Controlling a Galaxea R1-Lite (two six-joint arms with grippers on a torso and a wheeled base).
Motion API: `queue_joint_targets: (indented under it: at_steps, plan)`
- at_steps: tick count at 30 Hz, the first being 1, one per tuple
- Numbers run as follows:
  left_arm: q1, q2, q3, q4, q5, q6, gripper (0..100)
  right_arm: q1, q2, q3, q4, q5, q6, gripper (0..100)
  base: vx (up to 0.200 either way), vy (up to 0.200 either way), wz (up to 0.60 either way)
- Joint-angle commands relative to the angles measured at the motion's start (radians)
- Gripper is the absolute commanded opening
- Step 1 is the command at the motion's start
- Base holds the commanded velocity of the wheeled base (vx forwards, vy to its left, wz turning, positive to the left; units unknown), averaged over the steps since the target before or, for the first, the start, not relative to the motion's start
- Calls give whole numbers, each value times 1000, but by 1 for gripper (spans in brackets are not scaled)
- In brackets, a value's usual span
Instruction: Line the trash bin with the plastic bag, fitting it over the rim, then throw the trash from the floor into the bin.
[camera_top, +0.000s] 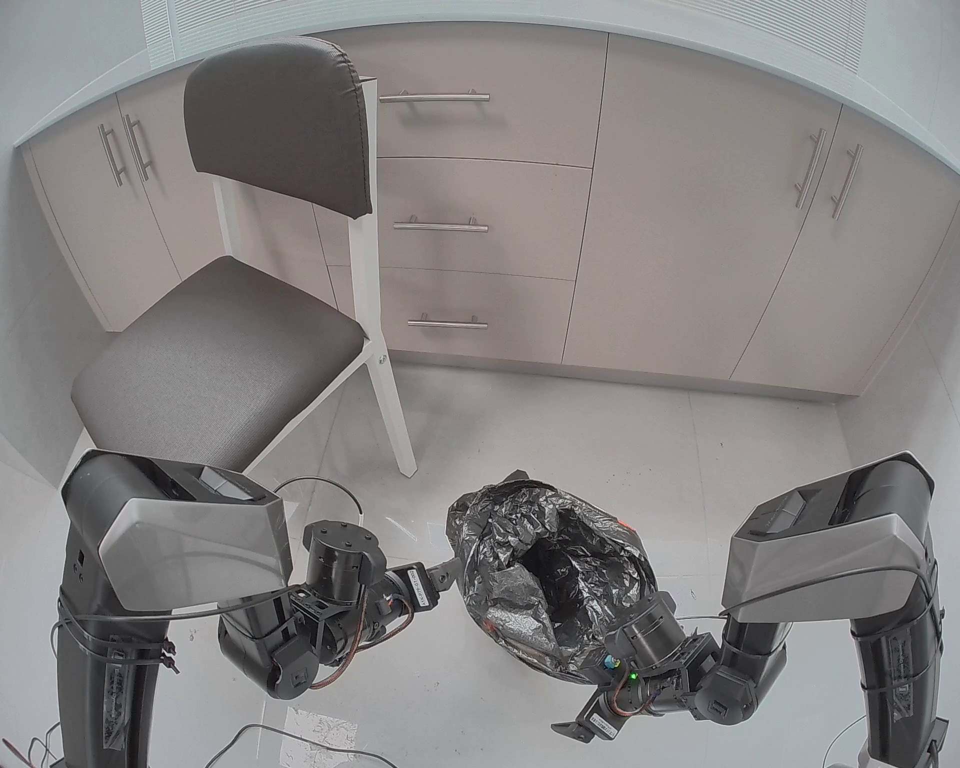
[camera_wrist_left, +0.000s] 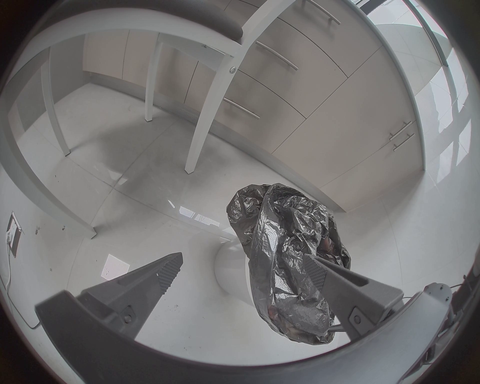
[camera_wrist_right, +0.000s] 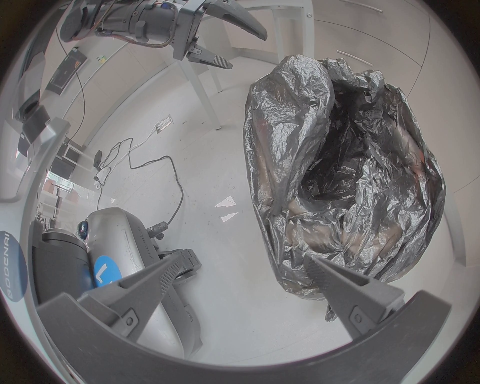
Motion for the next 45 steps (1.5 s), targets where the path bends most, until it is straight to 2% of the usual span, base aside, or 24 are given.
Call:
queue_joint_targets:
  at_steps: [1, 7, 11, 14, 17, 21, 26, 35, 45]
  plan:
    - [0, 2, 0, -1, 1, -1, 100, -4, 0, 0, 1, 9, 16, 100, 0, 0, 0]
    - [0, 4, 0, -1, 1, -1, 100, -1, 0, 16, -38, 76, 56, 100, 0, 0, 0]
    - [2, 15, -3, -1, -1, -1, 100, 1, -44, 97, -264, 73, 76, 100, 0, 0, 0]
    - [2, 16, -3, -1, -2, -1, 100, -10, -80, 147, -361, 69, 94, 100, 0, 0, 0]
    - [2, 18, -3, -1, -2, -1, 100, -60, -132, 193, -417, 66, 96, 100, 0, 0, 0]
    - [2, 19, -3, -1, -4, -1, 100, -137, -155, 175, -442, 38, 94, 100, 0, 0, 0]
    - [2, 24, -4, -1, -4, -1, 100, -237, -118, 8, -450, -37, 93, 100, 0, 0, 0]
    - [2, 24, -4, -1, -4, -1, 100, -301, -11, -190, -430, -66, 88, 100, 0, 0, 0]
    - [2, 25, -4, -1, -4, 1, 100, -366, 83, -262, -428, -71, 88, 100, 0, 0, 0]
